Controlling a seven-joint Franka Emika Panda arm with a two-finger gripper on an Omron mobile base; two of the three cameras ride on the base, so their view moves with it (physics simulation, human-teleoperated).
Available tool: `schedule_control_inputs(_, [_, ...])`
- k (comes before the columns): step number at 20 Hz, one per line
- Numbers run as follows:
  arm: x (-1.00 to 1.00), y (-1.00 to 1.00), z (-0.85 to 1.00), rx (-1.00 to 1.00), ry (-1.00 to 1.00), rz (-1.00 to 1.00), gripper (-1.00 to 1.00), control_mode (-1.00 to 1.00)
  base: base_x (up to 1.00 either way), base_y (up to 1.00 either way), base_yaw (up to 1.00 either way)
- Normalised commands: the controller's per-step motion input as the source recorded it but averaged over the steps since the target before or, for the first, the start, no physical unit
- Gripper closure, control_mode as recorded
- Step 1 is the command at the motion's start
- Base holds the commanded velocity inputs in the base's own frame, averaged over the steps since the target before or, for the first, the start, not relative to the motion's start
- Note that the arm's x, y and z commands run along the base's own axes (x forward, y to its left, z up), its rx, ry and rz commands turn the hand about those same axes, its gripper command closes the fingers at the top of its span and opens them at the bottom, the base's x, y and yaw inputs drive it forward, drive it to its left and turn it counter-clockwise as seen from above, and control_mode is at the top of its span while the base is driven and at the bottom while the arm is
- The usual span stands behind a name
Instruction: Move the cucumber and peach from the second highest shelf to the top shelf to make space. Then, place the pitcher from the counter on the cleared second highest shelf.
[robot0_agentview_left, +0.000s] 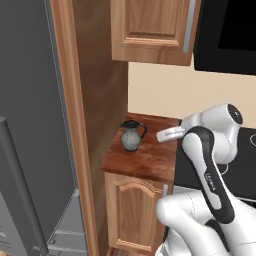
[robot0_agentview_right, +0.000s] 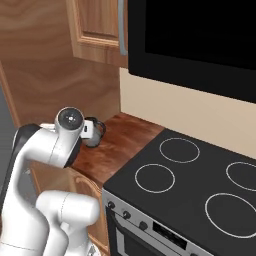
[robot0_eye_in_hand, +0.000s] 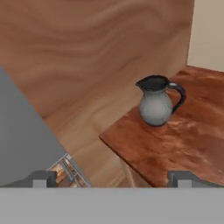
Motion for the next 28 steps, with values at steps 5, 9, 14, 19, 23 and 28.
schedule_control_inputs(5, [0.29,-0.21,-0.27,-0.06,-0.02,0.31,-1.0,-1.0,0.0,0.0,0.0])
schedule_control_inputs(9, [0.38,-0.43,-0.36,-0.01,-0.01,0.28,-1.0,-1.0,0.0,0.0,0.0])
schedule_control_inputs(14, [0.35,-0.34,-0.37,0.0,-0.01,0.08,-1.0,-1.0,0.0,0.0,0.0])
schedule_control_inputs(19, [0.44,-0.02,-0.26,0.0,-0.05,0.0,-1.0,-1.0,0.0,0.0,0.0])
schedule_control_inputs(23, [0.45,0.0,-0.14,0.0,-0.07,0.0,-1.0,-1.0,0.0,0.0,0.0])
schedule_control_inputs(28, [0.39,0.0,-0.1,0.01,-0.07,0.0,-1.0,-1.0,0.0,0.0,0.0])
